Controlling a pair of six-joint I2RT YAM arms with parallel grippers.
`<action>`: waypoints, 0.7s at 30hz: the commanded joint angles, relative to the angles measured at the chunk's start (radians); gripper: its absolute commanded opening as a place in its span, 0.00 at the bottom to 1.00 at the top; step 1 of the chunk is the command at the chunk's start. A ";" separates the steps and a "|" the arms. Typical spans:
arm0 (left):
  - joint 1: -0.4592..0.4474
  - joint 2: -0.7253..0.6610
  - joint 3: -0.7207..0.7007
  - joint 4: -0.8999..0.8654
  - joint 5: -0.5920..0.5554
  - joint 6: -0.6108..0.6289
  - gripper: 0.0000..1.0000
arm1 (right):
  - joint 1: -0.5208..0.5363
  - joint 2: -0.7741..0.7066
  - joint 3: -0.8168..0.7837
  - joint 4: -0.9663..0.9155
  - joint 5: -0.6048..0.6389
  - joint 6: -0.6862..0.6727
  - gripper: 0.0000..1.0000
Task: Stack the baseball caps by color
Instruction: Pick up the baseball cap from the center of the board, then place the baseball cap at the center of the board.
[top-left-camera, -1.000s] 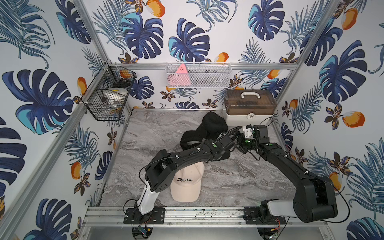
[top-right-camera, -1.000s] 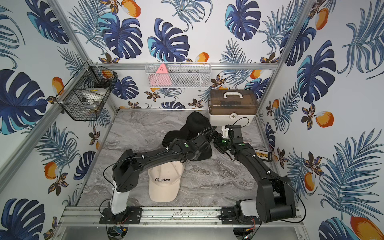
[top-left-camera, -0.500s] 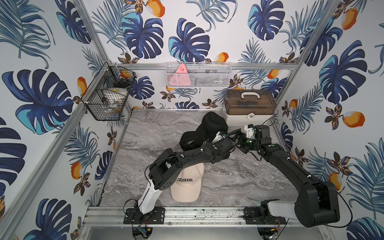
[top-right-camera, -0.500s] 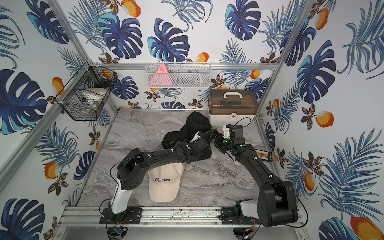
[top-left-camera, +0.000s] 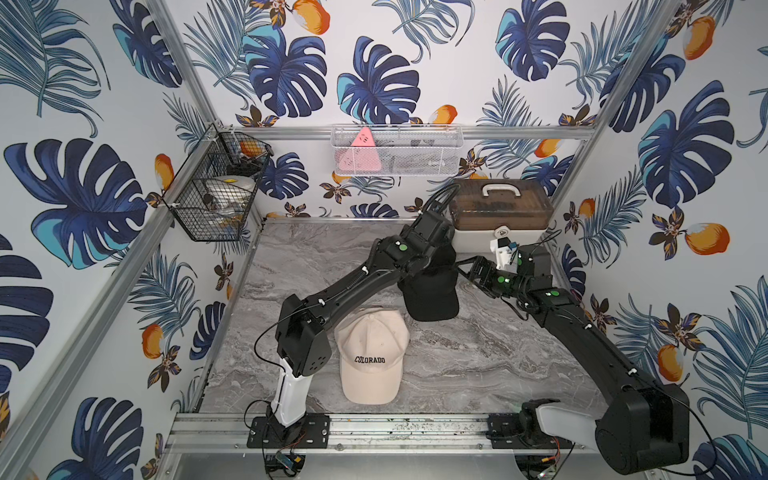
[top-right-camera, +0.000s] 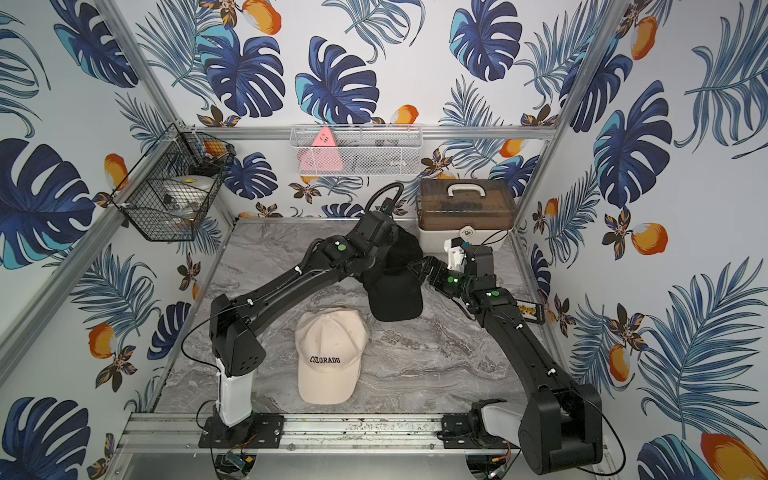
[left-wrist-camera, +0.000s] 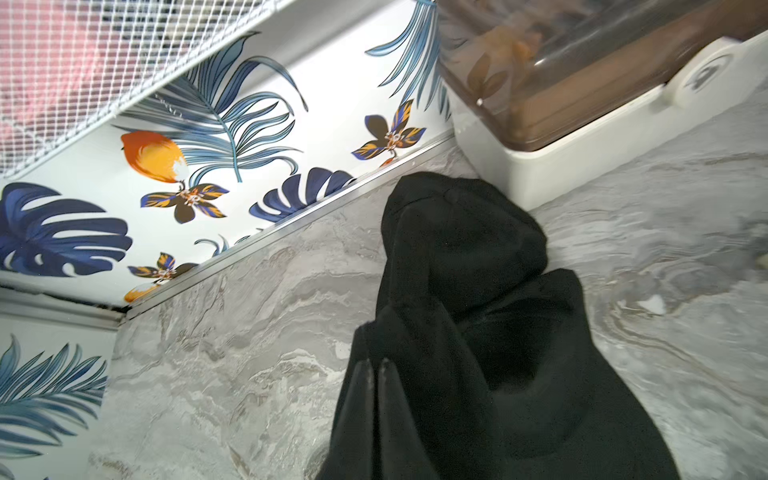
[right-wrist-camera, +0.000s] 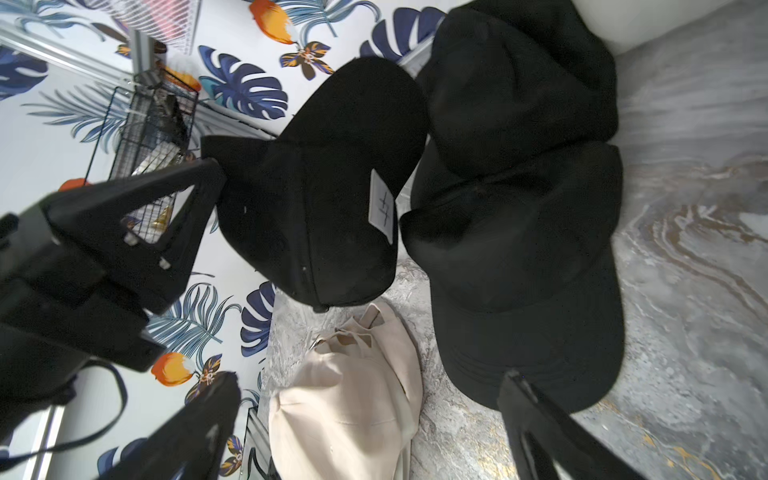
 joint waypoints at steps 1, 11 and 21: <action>0.009 -0.019 0.094 -0.149 0.187 0.006 0.00 | 0.001 -0.027 0.022 0.011 -0.017 -0.073 1.00; 0.014 -0.130 0.156 -0.301 0.572 -0.028 0.00 | -0.005 -0.181 -0.021 -0.029 0.108 0.107 1.00; -0.006 -0.158 0.129 -0.359 0.717 -0.064 0.00 | 0.022 -0.285 -0.069 0.061 -0.025 0.133 1.00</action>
